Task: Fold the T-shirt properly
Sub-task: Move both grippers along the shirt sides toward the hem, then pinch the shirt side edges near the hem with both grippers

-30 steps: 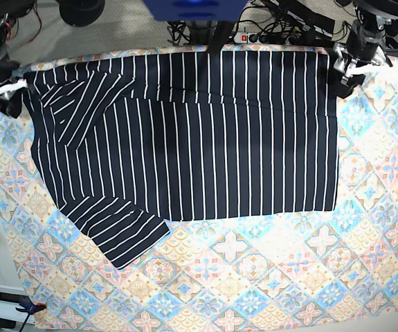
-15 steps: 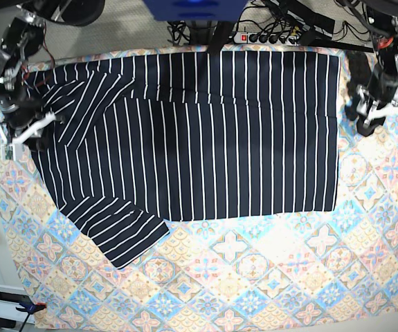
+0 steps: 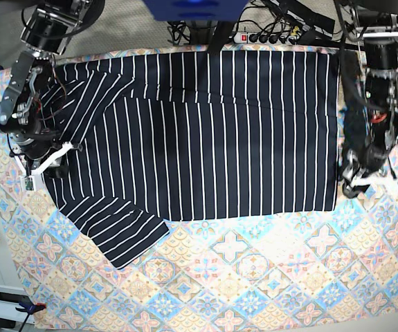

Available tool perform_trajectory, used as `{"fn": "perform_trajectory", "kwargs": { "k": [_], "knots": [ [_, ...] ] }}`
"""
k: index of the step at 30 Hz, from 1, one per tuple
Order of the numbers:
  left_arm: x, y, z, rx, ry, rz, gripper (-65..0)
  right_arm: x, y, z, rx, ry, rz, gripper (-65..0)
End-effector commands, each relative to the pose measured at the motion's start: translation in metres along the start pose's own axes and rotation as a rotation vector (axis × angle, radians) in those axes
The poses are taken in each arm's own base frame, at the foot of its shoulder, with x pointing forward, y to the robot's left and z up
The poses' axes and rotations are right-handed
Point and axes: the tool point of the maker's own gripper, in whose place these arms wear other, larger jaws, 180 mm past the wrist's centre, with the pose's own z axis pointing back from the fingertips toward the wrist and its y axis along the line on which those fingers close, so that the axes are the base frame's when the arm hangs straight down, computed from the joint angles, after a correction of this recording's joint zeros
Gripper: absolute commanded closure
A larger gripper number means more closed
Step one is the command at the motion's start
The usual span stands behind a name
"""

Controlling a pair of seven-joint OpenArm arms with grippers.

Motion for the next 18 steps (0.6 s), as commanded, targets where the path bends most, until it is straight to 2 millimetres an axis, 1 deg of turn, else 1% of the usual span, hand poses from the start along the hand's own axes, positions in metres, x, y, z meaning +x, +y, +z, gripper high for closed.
{"fn": "perform_trajectory", "kwargs": {
  "k": [1,3,8,11,13,15,18],
  "knots": [
    [0.02,-0.005,-0.004,-0.006,-0.034,-0.024,-28.2,0.014,-0.006,0.003,-0.008,-0.041,0.016,-12.4],
    [0.029,-0.01,-0.014,0.002,-0.038,-0.043,-28.2,0.017,-0.006,0.003,-0.008,-0.048,0.016,-12.4],
    [0.033,-0.019,-0.037,0.029,-0.016,-0.09,-28.2,0.017,-0.005,0.002,-0.006,-0.049,0.013,-12.4],
    [0.028,-0.024,-0.049,0.036,-0.003,-0.078,-28.2,0.017,-0.005,0.002,-0.006,-0.049,0.013,-12.4],
    [0.03,-0.021,-0.053,0.05,-0.013,-0.078,-28.2,0.017,-0.005,0.002,-0.006,-0.049,0.013,-12.4],
    [0.019,-0.024,-0.058,0.052,0.006,-0.088,-28.2,0.017,-0.005,0.002,-0.006,-0.049,0.013,-12.4],
    [0.011,-0.018,-0.058,0.069,0.021,-0.094,-28.2,0.016,-0.005,0.002,-0.006,-0.048,0.013,-12.4]
  ]
}}
